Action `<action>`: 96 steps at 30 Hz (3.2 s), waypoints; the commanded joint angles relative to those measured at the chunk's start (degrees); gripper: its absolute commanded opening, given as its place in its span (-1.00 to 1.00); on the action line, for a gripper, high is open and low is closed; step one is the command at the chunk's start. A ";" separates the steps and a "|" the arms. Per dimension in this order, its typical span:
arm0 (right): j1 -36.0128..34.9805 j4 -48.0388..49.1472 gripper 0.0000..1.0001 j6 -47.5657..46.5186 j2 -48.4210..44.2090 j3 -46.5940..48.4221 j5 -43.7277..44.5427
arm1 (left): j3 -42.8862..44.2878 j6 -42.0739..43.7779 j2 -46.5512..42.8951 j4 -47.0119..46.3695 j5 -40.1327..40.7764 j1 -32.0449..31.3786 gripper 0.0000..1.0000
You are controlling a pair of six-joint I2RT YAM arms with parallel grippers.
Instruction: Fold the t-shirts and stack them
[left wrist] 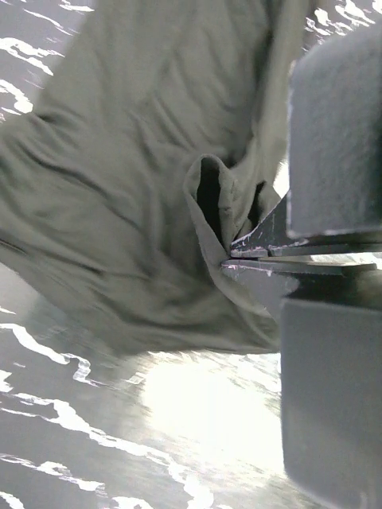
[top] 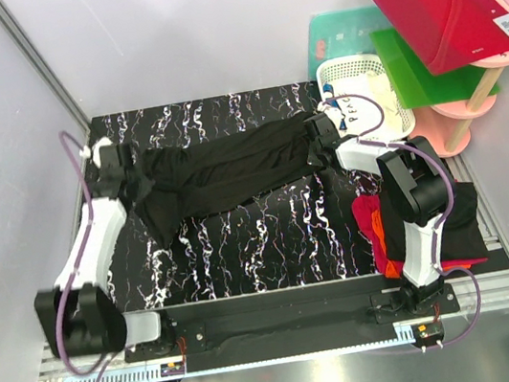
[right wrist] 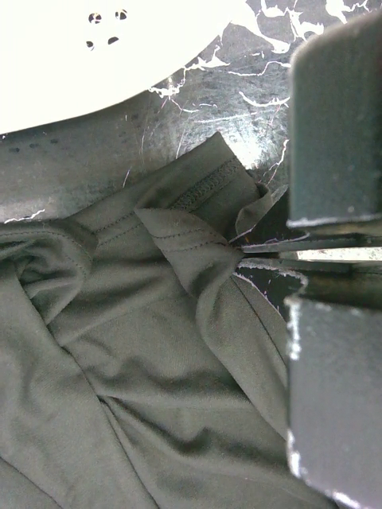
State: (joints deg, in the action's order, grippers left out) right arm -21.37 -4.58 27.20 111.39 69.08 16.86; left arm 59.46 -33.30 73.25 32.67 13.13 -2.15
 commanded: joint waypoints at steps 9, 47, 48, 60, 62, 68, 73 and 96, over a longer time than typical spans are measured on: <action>0.10 1.24 -1.00 -1.89 -2.15 2.90 2.65 | 31.48 6.05 26.39 2.22 5.42 -2.68 -1.00; 0.89 1.34 -0.31 -7.42 14.20 21.35 6.52 | 48.66 4.38 48.84 12.17 14.22 -4.09 0.16; 0.89 1.24 0.16 -7.77 14.11 21.45 6.08 | 45.16 4.30 46.39 11.46 13.95 -4.17 0.32; 0.97 3.96 0.99 -5.32 -0.20 10.21 3.53 | 32.38 8.95 37.14 1.79 4.89 -7.16 0.54; 0.97 4.05 0.99 -5.32 -1.09 9.15 3.27 | 32.56 9.22 37.75 1.26 4.19 -7.69 0.50; 0.89 6.07 0.99 -5.14 -2.76 7.04 2.04 | 34.76 9.57 42.23 1.08 3.13 -8.57 0.35; 0.97 6.34 0.99 -5.49 -3.46 6.59 1.86 | 36.24 8.95 45.04 1.26 3.75 -8.57 0.05; 0.97 6.78 0.99 -5.93 -3.82 6.33 -0.60 | 33.35 4.74 39.25 2.05 16.93 -7.34 -1.00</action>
State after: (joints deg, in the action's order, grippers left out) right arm -20.73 -0.21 21.26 110.10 75.70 16.82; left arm 92.47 -26.41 117.93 36.38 24.14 -10.57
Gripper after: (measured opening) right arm 0.993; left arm 0.012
